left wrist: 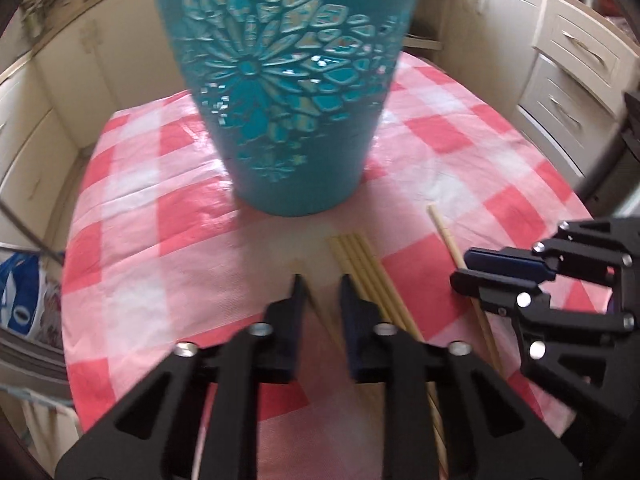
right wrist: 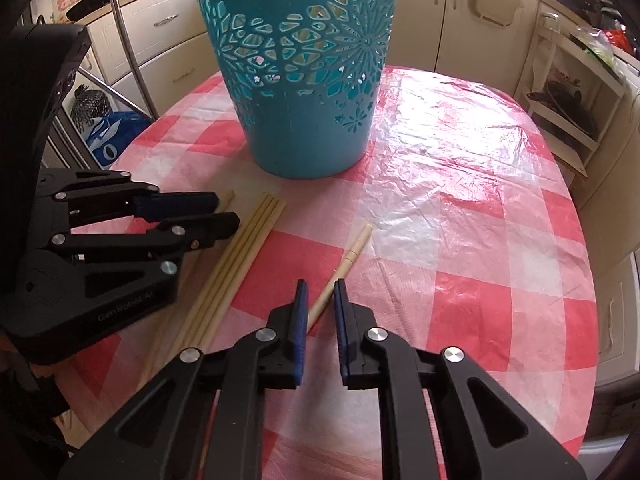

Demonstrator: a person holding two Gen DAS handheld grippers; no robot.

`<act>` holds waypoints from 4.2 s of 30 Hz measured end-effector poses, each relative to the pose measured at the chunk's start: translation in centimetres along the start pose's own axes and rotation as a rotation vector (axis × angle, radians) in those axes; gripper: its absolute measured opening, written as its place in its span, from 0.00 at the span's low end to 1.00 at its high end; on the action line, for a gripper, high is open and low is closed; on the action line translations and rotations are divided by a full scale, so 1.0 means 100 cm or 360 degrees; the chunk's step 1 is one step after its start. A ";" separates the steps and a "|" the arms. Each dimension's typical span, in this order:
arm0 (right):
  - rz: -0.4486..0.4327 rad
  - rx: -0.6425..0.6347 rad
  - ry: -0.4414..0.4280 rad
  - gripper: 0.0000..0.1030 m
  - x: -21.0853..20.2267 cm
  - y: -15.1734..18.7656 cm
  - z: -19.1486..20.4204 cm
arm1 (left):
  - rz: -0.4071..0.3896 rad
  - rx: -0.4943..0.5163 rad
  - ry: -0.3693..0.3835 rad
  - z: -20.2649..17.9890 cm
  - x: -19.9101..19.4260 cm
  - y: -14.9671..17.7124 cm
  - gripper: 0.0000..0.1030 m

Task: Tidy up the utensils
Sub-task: 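Position the left tool's open fingers around one chopstick beside the bundle, then close the left tool on a chopstick while the right tool closes on another chopstick, then lift the chopstick with the left tool and carry it over the basket, then open the left tool to drop the chopstick while the right tool lifts its chopstick, then carry the chopstick in the right tool up over the basket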

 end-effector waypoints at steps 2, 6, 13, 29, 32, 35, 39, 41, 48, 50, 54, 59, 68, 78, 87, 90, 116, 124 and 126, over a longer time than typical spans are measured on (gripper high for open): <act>0.0038 -0.0021 -0.0011 0.10 0.000 -0.002 -0.003 | -0.0019 0.0019 0.0078 0.001 -0.002 0.000 0.05; 0.0055 0.0023 -0.0005 0.11 0.000 -0.005 -0.012 | -0.0023 0.0097 0.0103 -0.003 -0.004 0.002 0.05; -0.0002 0.0046 0.0007 0.20 0.002 -0.006 -0.009 | 0.0016 0.0045 0.0014 0.006 -0.003 0.004 0.11; 0.0008 -0.0005 0.0030 0.20 0.006 -0.010 -0.003 | 0.0067 0.0017 -0.0100 0.011 -0.004 0.008 0.28; -0.0006 -0.0012 0.0038 0.20 0.007 -0.010 -0.001 | 0.0054 0.0016 -0.0067 0.009 -0.004 0.007 0.09; 0.0010 -0.0030 0.0021 0.09 0.006 -0.010 0.000 | 0.0052 0.0039 -0.0089 0.006 -0.005 0.008 0.05; 0.0025 -0.0053 0.0016 0.09 0.006 -0.009 0.002 | 0.0060 0.0041 -0.0087 0.007 -0.005 0.008 0.05; 0.0022 -0.0048 0.0010 0.09 0.006 -0.009 0.002 | 0.0066 0.0048 -0.0098 0.006 -0.005 0.007 0.05; 0.0031 -0.0068 0.0008 0.08 0.006 -0.008 0.005 | 0.0056 0.0062 -0.0117 0.005 -0.005 0.008 0.05; 0.0046 -0.0081 -0.0007 0.08 0.005 -0.007 0.006 | 0.0047 0.0058 -0.0116 0.006 -0.007 0.007 0.05; 0.0055 -0.0110 -0.0010 0.08 0.005 -0.005 0.009 | 0.0004 0.0047 -0.0079 0.009 -0.017 0.005 0.05; 0.0023 -0.0124 -0.0011 0.08 0.006 -0.003 0.012 | -0.0162 0.0024 -0.0004 0.023 -0.051 -0.006 0.05; 0.0062 -0.0089 -0.0051 0.08 0.006 -0.004 0.014 | -0.0801 -0.0175 0.0191 0.060 -0.149 -0.053 0.05; 0.0059 -0.0100 -0.0079 0.08 0.008 -0.005 0.019 | -0.1412 -0.0537 -0.0257 0.086 -0.167 -0.140 0.05; 0.0057 -0.0150 -0.0081 0.08 0.010 -0.007 0.020 | -0.1326 -0.0617 -0.0398 0.098 -0.122 -0.156 0.05; 0.0063 -0.0154 -0.0088 0.08 0.010 -0.008 0.020 | -0.1261 -0.0568 -0.0385 0.094 -0.114 -0.152 0.05; -0.0161 0.0296 -0.0247 0.06 -0.024 -0.018 -0.028 | -0.1115 -0.0515 -0.0476 0.024 -0.157 -0.024 0.70; -0.0488 0.0810 -0.0591 0.06 -0.073 -0.039 -0.073 | -0.1257 -0.0484 -0.0522 0.002 -0.176 -0.022 0.73; -0.0612 0.0924 -0.0709 0.06 -0.088 -0.049 -0.079 | -0.1296 -0.0508 -0.0542 0.002 -0.180 -0.020 0.74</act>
Point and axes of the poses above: each gripper's, at about its wrist camera, not at the fingertips, and x roughly the way its jaws point, z to its left, y to its underside, the point moved 1 cm from there along x, roughly the way its jaws point, and after that the axes turned 13 degrees about x, right-handed, at the moved point
